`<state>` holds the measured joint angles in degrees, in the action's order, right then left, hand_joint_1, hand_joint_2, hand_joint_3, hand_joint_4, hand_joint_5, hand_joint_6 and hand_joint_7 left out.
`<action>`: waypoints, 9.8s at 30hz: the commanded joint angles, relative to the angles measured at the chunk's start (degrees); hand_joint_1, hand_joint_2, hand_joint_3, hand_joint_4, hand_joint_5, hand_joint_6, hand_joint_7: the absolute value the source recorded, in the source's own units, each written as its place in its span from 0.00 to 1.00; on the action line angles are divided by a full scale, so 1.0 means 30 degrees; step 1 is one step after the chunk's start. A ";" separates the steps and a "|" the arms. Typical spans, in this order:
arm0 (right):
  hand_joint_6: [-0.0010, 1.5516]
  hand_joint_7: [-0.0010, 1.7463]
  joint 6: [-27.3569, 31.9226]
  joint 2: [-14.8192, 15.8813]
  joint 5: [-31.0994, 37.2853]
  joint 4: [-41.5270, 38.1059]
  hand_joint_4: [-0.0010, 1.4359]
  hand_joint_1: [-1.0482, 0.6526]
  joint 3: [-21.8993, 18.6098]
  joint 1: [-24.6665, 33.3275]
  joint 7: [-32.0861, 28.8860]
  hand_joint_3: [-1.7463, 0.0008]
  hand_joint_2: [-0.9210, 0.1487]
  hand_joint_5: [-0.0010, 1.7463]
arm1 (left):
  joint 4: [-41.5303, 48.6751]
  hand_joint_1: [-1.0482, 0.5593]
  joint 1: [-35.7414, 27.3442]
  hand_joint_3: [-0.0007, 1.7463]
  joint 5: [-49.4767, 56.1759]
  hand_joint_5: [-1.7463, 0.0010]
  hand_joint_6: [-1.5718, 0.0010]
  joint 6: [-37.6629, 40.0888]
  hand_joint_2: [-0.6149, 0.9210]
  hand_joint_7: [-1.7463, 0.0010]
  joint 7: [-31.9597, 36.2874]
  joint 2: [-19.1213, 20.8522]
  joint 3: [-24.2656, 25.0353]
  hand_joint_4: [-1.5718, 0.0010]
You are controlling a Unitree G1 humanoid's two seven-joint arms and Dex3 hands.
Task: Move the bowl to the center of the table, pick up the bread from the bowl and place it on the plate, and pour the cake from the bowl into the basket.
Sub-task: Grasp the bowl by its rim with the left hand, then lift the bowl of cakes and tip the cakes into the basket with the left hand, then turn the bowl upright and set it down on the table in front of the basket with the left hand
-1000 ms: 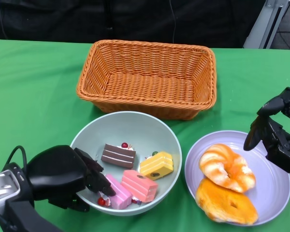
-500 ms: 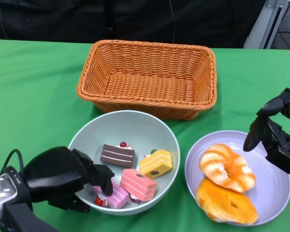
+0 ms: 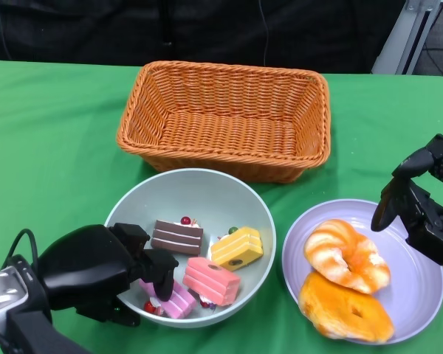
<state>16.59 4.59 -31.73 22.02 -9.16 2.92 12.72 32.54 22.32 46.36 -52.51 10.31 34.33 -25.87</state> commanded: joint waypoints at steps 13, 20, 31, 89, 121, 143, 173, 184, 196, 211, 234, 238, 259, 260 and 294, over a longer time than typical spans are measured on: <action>0.45 0.74 -0.0028 0.0187 -0.0057 0.0127 0.50 0.56 -0.0249 0.0134 -0.0025 0.51 0.18 0.96 | 0.0368 0.45 -0.0116 0.00 0.0209 0.00 0.69 0.0109 0.99 0.13 0.0336 0.0099 -0.0008 0.66; 0.45 0.73 0.0010 0.0212 -0.0048 0.0055 0.50 0.56 -0.0247 0.0099 -0.0037 0.52 0.19 0.95 | 0.0173 0.39 0.0104 0.05 0.0545 0.30 0.49 0.0723 1.00 0.62 -0.0511 0.0292 -0.0288 0.58; 0.45 0.73 -0.0022 0.0230 -0.0089 0.0128 0.50 0.56 -0.0289 0.0129 0.0013 0.52 0.17 0.95 | -0.1206 0.33 -0.0200 0.12 0.0040 0.41 0.59 0.2388 1.00 1.00 -0.2732 0.0438 -0.0133 0.58; 0.45 0.74 0.0082 -0.0016 -0.0262 -0.0165 0.50 0.56 -0.0436 -0.0024 -0.0018 0.53 0.17 0.96 | 0.0305 0.49 -0.0847 0.21 -0.4773 0.00 0.52 -0.7019 0.95 0.21 0.0749 0.2051 0.1564 0.53; 0.41 0.77 0.0205 0.0131 0.1294 -0.1112 0.47 0.61 0.1166 0.0380 0.0639 0.43 0.20 0.99 | -0.2807 0.57 0.2184 0.68 -1.5303 0.00 0.59 -0.0192 0.76 0.17 -0.8438 -0.4058 0.4540 0.58; 0.40 0.82 -0.0495 0.0192 0.2859 -0.2600 0.46 0.61 0.1673 0.0290 0.1325 0.44 0.18 1.00 | 0.7013 0.50 1.0087 0.36 -1.3703 0.00 0.63 0.1659 0.98 0.12 -0.6835 -1.0203 0.6534 0.51; 0.39 0.84 -0.0913 0.0160 0.3206 -0.2715 0.47 0.60 0.1600 0.0777 0.1617 0.41 0.24 1.00 | 0.9011 0.58 1.4143 0.62 -2.3180 0.00 0.52 1.4911 0.80 0.10 -0.8395 -1.5035 1.4358 0.51; 0.39 0.83 -0.0802 0.0204 0.3120 -0.2572 0.48 0.60 0.1602 0.0826 0.1650 0.41 0.23 1.00 | 1.0227 0.55 1.5059 0.61 -2.5334 0.00 0.53 1.7773 0.84 0.07 -0.8368 -1.5207 1.6674 0.46; 0.39 0.83 -0.0676 0.0157 0.3037 -0.2424 0.47 0.59 0.1536 0.0935 0.1515 0.41 0.25 1.00 | 1.0578 0.57 1.5530 0.68 -2.8398 0.00 0.59 2.2045 0.77 0.03 -0.6707 -1.5313 1.9495 0.48; 0.39 0.82 -0.0681 0.0213 0.2725 -0.2523 0.47 0.60 0.1406 0.0890 0.1709 0.41 0.22 1.00 | 0.8459 0.55 1.4160 0.67 -2.7262 0.00 0.56 2.1969 0.76 0.06 -0.6908 -1.5579 1.7919 0.48; 0.38 0.85 -0.0781 0.0310 0.2889 -0.2587 0.47 0.59 0.1494 0.0754 0.1751 0.39 0.25 1.00 | 0.0287 0.47 1.0084 0.59 -2.0987 0.00 0.52 1.4972 0.79 0.11 -1.3495 -1.2329 1.0944 0.51; 0.38 0.85 -0.0733 0.0310 0.2870 -0.2508 0.47 0.59 0.1461 0.0729 0.1684 0.39 0.24 1.00 | -0.0149 0.46 0.9243 0.59 -1.9791 0.00 0.57 1.2202 0.80 0.10 -1.4478 -1.1254 1.0161 0.51; 0.39 0.82 -0.0150 0.0406 0.2550 -0.2519 0.47 0.59 0.1106 0.0292 0.1599 0.44 0.19 1.00 | 0.2355 0.53 0.4777 0.71 -1.1591 0.02 0.55 -0.6501 0.70 0.16 -1.1068 -0.5583 0.9929 0.54; 0.39 0.82 -0.0116 0.0358 0.2512 -0.2500 0.47 0.59 0.1083 0.0280 0.1552 0.44 0.19 1.00 | 0.2447 0.53 0.4427 0.71 -1.1036 0.02 0.54 -0.7381 0.70 0.17 -1.0672 -0.5370 1.0058 0.54; 0.40 0.79 -0.0662 0.0521 0.1434 -0.2894 0.48 0.58 -0.0862 -0.0584 0.1526 0.47 0.20 1.00 | 0.3888 0.55 -0.0963 0.29 -0.4000 0.03 0.54 -1.3330 0.93 0.20 -0.5514 -0.2856 1.2294 0.51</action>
<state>15.30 5.68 -26.78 13.58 -10.84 1.18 17.21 44.99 19.26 33.71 -91.95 -8.17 24.42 10.67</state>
